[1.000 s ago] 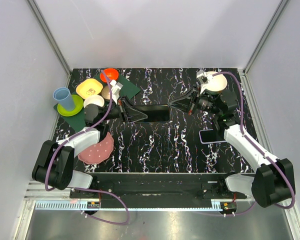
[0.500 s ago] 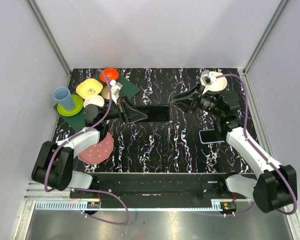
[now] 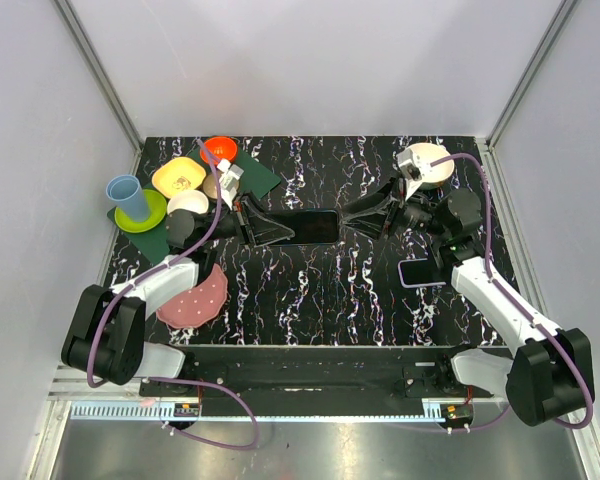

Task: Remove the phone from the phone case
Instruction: Remove the phone case from the phone.

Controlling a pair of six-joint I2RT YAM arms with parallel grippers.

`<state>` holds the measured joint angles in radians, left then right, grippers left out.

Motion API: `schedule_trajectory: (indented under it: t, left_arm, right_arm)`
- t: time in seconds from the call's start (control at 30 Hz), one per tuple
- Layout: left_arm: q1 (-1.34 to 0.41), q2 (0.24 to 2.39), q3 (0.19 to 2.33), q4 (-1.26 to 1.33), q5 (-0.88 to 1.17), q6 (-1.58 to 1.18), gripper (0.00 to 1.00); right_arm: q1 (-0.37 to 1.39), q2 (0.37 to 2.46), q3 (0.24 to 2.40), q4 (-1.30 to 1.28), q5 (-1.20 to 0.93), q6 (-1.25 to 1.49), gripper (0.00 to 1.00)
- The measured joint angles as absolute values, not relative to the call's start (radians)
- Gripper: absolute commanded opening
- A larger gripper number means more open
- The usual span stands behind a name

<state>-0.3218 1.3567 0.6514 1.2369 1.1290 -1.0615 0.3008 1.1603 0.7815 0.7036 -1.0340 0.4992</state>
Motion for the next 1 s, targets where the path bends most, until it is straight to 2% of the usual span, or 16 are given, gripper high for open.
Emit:
schedule_trajectory:
  t: [0.23, 0.57, 0.83, 1.0]
  left_arm:
    - [-0.322, 1.357, 0.649, 1.237, 1.129, -1.055, 0.00]
    - [-0.329, 1.357, 0.646, 1.237, 1.129, -1.050, 0.00]
    - [-0.330, 1.357, 0.646, 1.237, 1.129, -1.046, 0.00]
    - [-0.334, 1.357, 0.646, 1.237, 1.129, -1.044, 0.00]
  right_arm:
    - [0.301, 1.160, 0.781, 0.730, -1.017, 0.532, 0.47]
    - [0.301, 1.183, 0.781, 0.740, -0.985, 0.559, 0.46]
    - [0.301, 1.196, 0.780, 0.761, -0.985, 0.584, 0.39]
    - [0.301, 1.198, 0.780, 0.789, -0.987, 0.608, 0.39]
